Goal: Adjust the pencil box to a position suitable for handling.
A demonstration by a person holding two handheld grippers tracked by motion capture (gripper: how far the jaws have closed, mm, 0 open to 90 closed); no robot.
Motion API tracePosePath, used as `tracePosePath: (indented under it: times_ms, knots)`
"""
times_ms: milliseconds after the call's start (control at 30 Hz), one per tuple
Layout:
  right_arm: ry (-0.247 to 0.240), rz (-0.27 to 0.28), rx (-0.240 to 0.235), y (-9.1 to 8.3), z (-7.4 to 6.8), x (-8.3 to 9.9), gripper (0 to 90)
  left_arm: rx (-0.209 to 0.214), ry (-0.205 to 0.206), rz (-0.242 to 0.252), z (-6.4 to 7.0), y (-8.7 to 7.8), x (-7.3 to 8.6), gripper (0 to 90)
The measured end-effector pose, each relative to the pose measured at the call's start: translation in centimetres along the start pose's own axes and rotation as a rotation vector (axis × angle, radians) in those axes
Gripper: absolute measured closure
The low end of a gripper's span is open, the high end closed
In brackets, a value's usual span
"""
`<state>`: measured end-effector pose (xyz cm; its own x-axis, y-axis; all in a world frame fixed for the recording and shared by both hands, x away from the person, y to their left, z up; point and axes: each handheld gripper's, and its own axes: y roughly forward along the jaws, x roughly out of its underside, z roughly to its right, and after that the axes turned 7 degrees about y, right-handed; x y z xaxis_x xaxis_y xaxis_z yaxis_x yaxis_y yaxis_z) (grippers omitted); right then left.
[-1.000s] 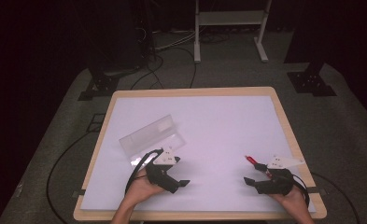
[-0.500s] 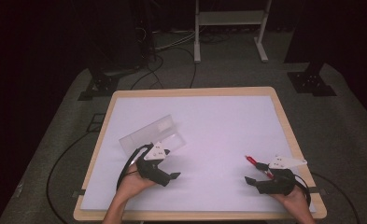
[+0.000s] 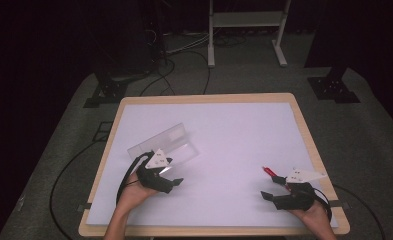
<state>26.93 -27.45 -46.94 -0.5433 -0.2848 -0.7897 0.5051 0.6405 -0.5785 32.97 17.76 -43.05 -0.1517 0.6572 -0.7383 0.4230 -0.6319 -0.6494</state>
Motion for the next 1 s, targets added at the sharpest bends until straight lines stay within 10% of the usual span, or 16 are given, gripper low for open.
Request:
tracePosePath:
  times_ms: [433, 1000]
  knots:
    - [0.004, 0.0, 0.006, 0.0, 0.1, 0.1, 25.5, -0.078, -0.053, -0.038, -1.5, -0.3, 1.4, 32.5]
    - [0.009, 0.007, 0.008, -0.3, 0.2, 0.2, 25.5, -0.045, -0.088, -0.089, -2.3, -0.3, 3.2, 53.9]
